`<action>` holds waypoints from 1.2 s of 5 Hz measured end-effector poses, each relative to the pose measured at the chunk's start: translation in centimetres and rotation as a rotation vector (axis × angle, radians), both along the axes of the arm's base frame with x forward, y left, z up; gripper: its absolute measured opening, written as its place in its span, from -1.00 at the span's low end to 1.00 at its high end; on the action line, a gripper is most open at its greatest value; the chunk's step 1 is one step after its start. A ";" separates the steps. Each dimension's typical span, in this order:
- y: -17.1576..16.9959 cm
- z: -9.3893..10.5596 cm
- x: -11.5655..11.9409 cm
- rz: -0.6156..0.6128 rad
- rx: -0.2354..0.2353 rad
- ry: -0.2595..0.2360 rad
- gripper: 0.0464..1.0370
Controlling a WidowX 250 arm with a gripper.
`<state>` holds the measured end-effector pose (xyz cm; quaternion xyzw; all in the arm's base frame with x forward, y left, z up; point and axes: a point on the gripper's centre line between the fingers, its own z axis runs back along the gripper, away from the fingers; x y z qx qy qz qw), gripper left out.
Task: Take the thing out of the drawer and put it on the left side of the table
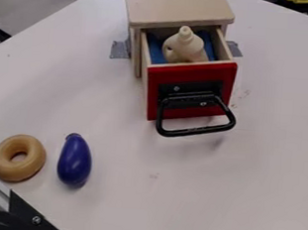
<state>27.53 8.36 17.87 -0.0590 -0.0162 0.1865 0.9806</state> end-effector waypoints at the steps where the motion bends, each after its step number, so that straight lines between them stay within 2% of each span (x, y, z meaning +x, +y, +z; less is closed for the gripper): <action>1: 0.0 -0.8 -0.1 0.000 -0.011 0.029 0.92; 2: -0.4 -1.5 0.8 -0.129 -0.012 0.022 0.92; 3: -0.8 -1.3 1.8 -0.294 -0.013 0.010 0.92; 4: -1.3 -1.4 2.1 -0.431 -0.016 0.019 0.92; 5: -2.1 -1.6 2.5 -0.606 -0.019 0.030 0.92; 6: -2.8 -2.4 2.7 -0.791 -0.049 0.073 0.92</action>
